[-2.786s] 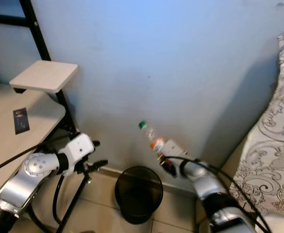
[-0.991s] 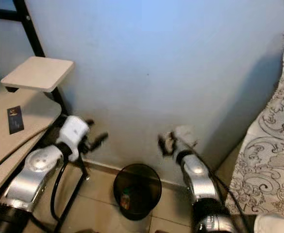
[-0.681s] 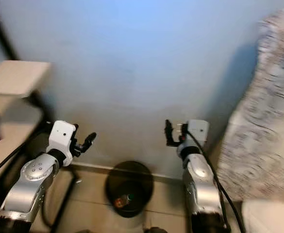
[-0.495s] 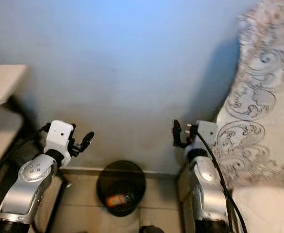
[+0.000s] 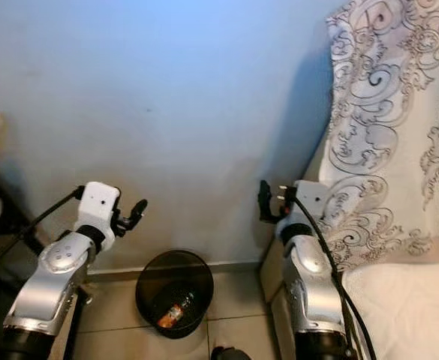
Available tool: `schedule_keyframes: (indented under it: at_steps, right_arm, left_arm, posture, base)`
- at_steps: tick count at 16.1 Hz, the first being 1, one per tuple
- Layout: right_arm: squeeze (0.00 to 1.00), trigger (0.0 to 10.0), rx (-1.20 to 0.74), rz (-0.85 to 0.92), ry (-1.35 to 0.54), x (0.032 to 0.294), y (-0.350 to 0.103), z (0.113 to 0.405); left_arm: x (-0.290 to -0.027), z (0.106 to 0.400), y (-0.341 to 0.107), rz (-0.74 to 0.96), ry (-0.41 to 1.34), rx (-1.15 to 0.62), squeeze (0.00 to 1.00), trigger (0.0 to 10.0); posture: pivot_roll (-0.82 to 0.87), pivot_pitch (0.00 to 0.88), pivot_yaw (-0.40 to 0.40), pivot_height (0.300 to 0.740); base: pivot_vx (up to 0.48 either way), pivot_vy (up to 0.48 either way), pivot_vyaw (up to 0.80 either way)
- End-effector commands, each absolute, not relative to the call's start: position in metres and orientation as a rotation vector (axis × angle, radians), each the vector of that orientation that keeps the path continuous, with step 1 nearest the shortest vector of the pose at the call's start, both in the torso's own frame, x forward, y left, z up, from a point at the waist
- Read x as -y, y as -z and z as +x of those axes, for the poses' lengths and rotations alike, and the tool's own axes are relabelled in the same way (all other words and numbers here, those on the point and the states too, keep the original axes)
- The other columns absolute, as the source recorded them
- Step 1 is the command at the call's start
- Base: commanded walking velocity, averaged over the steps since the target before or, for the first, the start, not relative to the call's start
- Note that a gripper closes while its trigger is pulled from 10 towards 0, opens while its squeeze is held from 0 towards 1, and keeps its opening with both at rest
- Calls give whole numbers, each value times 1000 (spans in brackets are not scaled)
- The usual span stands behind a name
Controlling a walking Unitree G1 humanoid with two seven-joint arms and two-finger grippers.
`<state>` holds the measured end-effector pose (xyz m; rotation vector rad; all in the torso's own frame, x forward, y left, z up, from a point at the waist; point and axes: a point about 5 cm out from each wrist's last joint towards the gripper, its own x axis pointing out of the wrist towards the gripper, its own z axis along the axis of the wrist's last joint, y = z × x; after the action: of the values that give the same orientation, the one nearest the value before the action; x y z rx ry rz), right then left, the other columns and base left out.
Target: Clean up the room
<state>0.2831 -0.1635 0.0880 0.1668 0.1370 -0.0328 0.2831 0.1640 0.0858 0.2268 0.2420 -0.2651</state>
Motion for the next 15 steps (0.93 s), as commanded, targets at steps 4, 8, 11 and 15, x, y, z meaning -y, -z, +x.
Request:
schedule_keyframes:
  at_steps: [4,8,11,15]
  right_arm:
    - [1000,10000,-141,151,55,171,-84,281]
    - [1000,10000,-154,152,58,171,-76,270]
    - [1000,10000,-166,145,56,171,-71,267]
    - [1000,10000,-165,133,70,176,-71,268]
  left_arm:
    - [-159,283,-83,219,270,-239,0,10000]
    - [-156,275,-75,218,272,-243,0,10000]
    - [-157,272,-74,233,283,-242,0,10000]
    - [-160,272,-74,244,276,-241,0,10000]
  posture:
    - [-7,0,-28,740]
    - [-14,0,-16,740]
    - [0,0,-15,740]
    - [-4,0,-13,740]
  base:
    - [0,0,-781]
    - [0,0,-781]
    - [0,0,-781]
    - [0,0,-781]
